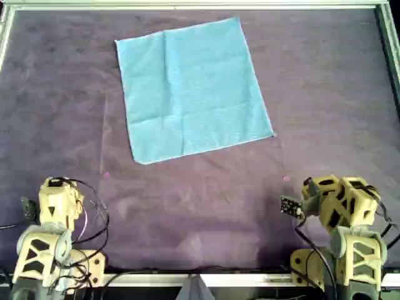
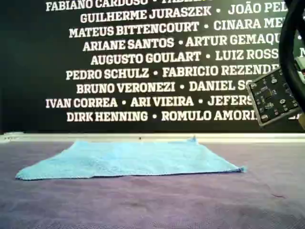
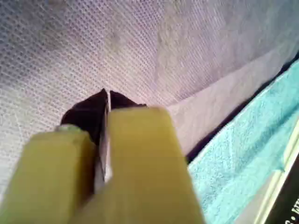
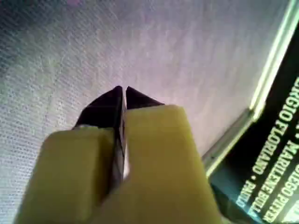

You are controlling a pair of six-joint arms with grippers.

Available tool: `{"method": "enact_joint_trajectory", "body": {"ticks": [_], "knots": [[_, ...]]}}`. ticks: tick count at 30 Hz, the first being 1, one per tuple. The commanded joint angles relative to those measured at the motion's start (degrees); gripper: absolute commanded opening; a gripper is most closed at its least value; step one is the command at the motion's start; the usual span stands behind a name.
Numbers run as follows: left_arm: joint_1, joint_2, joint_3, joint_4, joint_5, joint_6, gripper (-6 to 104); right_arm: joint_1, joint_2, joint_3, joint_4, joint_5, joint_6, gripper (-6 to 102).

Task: Fold a cloth

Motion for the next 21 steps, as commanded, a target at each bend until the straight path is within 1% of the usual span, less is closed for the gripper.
{"method": "enact_joint_trajectory", "body": {"ticks": [1, 15, 17, 19, 21], "knots": [[0.70, 0.35, -0.97, 0.00, 0.26, -0.18, -1, -0.18, 2.20, 0.70, 0.88, 0.44, -0.18, 3], [0.70, 0.35, -0.97, 0.00, 0.35, -0.26, -1, -0.18, 2.20, 0.70, 0.88, 0.44, -0.18, 3], [0.70, 0.35, -0.97, 0.00, 0.35, -0.26, -1, 0.18, 2.20, 0.70, 0.88, -0.44, 0.53, 3], [1.14, 0.35, -0.97, 0.00, -0.53, 0.35, -1, 0.18, 2.20, 0.70, 0.88, -0.53, 0.62, 3], [1.41, 0.35, -0.97, 0.00, -0.53, 0.35, -1, 0.18, 2.20, 0.70, 0.88, -0.53, 0.62, 3]]}}
